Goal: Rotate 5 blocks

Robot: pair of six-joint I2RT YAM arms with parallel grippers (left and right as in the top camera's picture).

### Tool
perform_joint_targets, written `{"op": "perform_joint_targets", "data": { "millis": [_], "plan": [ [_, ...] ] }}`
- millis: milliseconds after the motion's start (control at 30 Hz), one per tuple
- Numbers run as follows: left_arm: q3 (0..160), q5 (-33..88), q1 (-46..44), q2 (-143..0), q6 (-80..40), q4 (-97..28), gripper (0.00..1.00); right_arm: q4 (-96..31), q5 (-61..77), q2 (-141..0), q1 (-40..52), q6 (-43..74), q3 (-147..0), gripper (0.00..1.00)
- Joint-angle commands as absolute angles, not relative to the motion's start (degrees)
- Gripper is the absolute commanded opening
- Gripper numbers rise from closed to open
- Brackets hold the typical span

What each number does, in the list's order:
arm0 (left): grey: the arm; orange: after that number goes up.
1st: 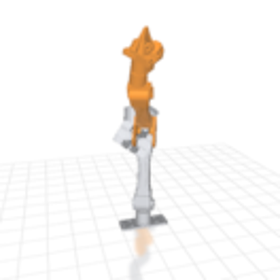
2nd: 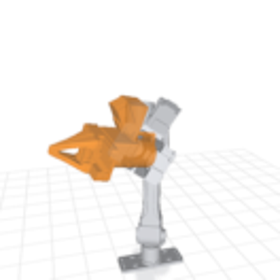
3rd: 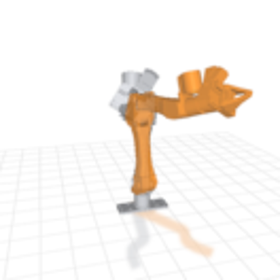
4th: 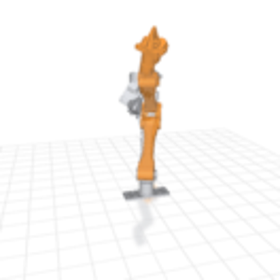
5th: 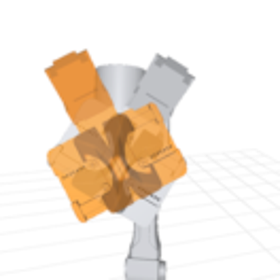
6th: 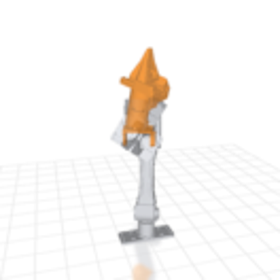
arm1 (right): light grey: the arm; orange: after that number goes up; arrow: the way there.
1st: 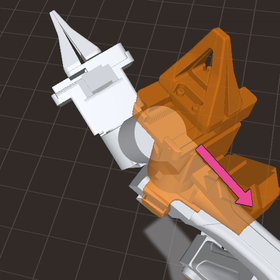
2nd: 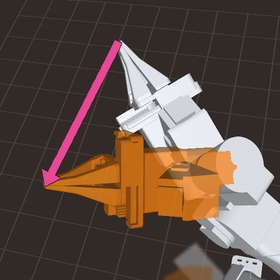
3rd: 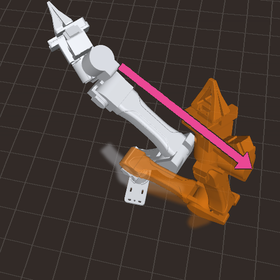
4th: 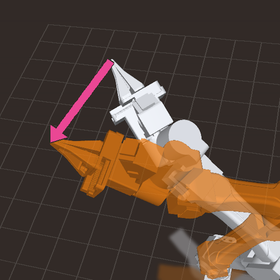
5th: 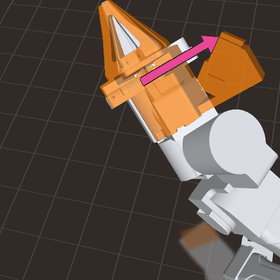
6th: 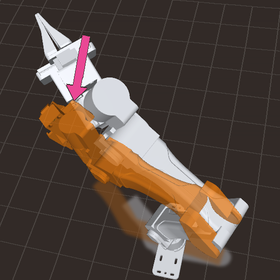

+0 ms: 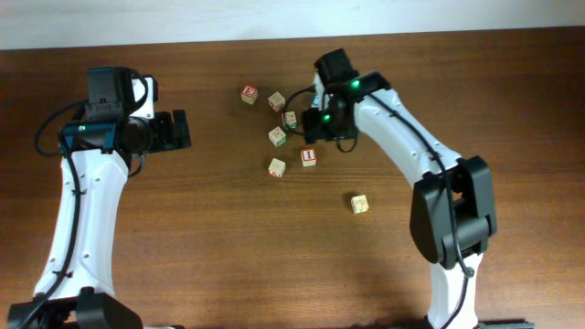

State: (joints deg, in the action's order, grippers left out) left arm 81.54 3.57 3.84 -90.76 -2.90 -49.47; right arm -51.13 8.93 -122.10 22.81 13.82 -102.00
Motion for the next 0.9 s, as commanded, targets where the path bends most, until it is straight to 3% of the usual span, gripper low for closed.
{"op": "perform_joint_targets", "data": {
  "millis": [0, 200, 367, 500, 700, 867],
  "plan": [
    [82.5, 2.9, 4.7, -91.2, -8.4, -49.3, 0.99, -50.0, 3.9, -123.6, 26.4, 17.0, -101.2, 0.68],
    [82.5, 2.9, 7.2, -91.2, -8.3, -49.3, 0.99, -50.1, -1.1, -128.2, 28.1, 20.5, -101.2, 0.61],
    [82.5, 2.9, 7.3, -91.2, -8.3, -49.3, 0.99, -50.9, -0.6, -128.9, 28.1, 20.5, -101.2, 0.31],
    [82.5, 2.9, 7.3, -91.2, -8.3, -49.3, 0.99, -55.9, 2.6, -128.9, 28.1, 23.0, -101.2, 0.22],
    [82.5, 2.9, 7.3, -91.2, -8.3, -49.3, 1.00, -69.5, 6.7, -128.9, 28.1, 23.0, -101.2, 0.22],
    [82.5, 2.9, 7.3, -91.2, -8.3, -49.4, 0.99, -76.9, 3.8, -128.9, 28.1, 23.0, -101.2, 0.27]
  ]
}}
